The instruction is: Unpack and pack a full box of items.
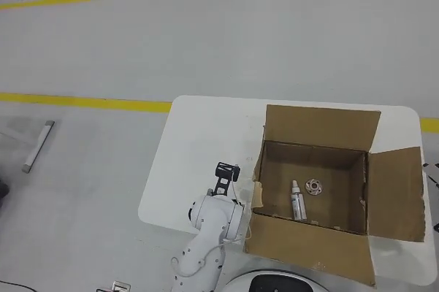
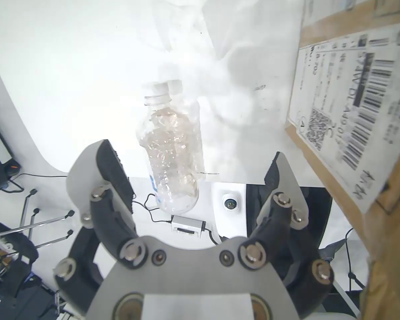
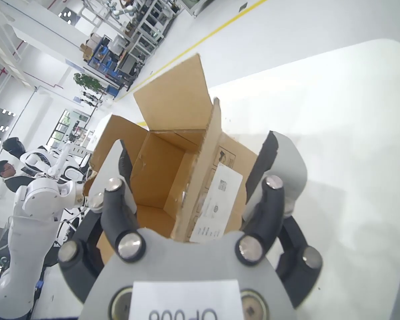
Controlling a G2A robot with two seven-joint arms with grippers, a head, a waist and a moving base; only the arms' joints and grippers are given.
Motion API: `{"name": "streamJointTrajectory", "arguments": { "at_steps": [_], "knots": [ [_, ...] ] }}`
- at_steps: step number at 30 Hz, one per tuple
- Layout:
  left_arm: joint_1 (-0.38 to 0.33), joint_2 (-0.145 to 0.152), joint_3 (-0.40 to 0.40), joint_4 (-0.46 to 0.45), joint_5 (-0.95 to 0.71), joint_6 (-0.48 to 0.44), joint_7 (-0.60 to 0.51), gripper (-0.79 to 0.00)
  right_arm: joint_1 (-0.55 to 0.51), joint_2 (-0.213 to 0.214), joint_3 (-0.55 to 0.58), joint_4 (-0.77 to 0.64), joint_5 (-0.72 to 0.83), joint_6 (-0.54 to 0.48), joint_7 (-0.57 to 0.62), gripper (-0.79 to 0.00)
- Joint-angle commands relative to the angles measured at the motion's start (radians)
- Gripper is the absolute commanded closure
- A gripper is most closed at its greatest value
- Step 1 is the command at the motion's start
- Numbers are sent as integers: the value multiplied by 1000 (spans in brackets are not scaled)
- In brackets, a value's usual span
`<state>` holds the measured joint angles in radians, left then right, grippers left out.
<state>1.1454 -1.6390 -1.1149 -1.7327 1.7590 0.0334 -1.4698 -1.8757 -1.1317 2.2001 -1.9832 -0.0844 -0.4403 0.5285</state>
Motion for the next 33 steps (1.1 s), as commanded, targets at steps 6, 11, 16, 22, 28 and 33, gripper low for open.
{"name": "streamJointTrajectory", "arguments": {
  "at_steps": [6, 11, 16, 22, 28, 33],
  "knots": [
    [1, -3, 13, -22, 7, 23, 12, -785, -63, -7, -1, -213, -28, -16, 0, 0],
    [1, -3, 13, -22, 7, 23, 12, -785, -33, -2, -121, -277, -175, 58, 48, 0],
    [1, -3, 13, -22, 7, 23, 12, -785, 43, 2, -316, -242, -395, 146, 70, 0],
    [1, -3, 13, -22, 7, 23, 12, -785, 112, -1, -449, -146, -417, 183, 63, 0],
    [1, -3, 13, -22, 7, 23, 12, -785, 112, -1, -449, -146, -417, 183, 63, 0],
    [1, -3, 13, -22, 7, 23, 12, -785, 113, 0, -448, -146, -427, 186, 61, 0]
  ]
}}
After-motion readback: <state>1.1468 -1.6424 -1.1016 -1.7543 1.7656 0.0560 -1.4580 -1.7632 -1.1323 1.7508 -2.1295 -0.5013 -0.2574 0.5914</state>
